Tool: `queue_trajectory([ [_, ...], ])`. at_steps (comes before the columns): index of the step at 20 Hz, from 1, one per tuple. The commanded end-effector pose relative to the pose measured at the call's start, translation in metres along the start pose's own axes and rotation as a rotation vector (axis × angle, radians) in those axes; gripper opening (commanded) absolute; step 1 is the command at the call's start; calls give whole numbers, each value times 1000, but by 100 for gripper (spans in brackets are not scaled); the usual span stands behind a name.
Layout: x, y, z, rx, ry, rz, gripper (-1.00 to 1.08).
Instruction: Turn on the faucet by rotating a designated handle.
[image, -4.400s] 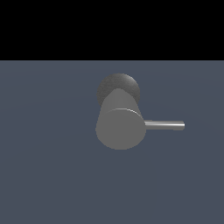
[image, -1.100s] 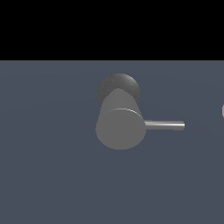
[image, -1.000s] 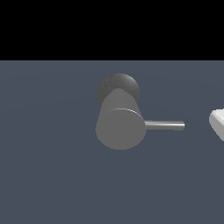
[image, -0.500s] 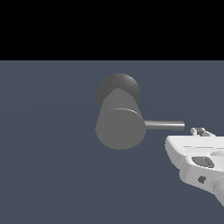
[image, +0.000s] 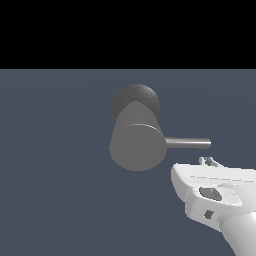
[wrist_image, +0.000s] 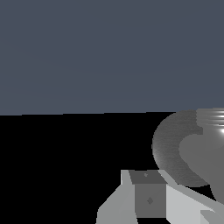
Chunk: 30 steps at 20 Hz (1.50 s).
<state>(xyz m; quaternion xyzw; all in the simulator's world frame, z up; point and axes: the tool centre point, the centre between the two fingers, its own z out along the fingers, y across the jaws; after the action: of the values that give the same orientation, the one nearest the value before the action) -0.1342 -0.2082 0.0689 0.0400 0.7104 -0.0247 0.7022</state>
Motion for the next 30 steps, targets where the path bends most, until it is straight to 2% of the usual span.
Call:
queue_trajectory([
  [1,1,0,0,0,3,4,-100],
  [10,-7,26,6,-61,-12,-30,-100],
  [15,-7,26,6,-62,-12,-29,-100],
  [30,-58,23,5,-62,-12,-30,-100],
])
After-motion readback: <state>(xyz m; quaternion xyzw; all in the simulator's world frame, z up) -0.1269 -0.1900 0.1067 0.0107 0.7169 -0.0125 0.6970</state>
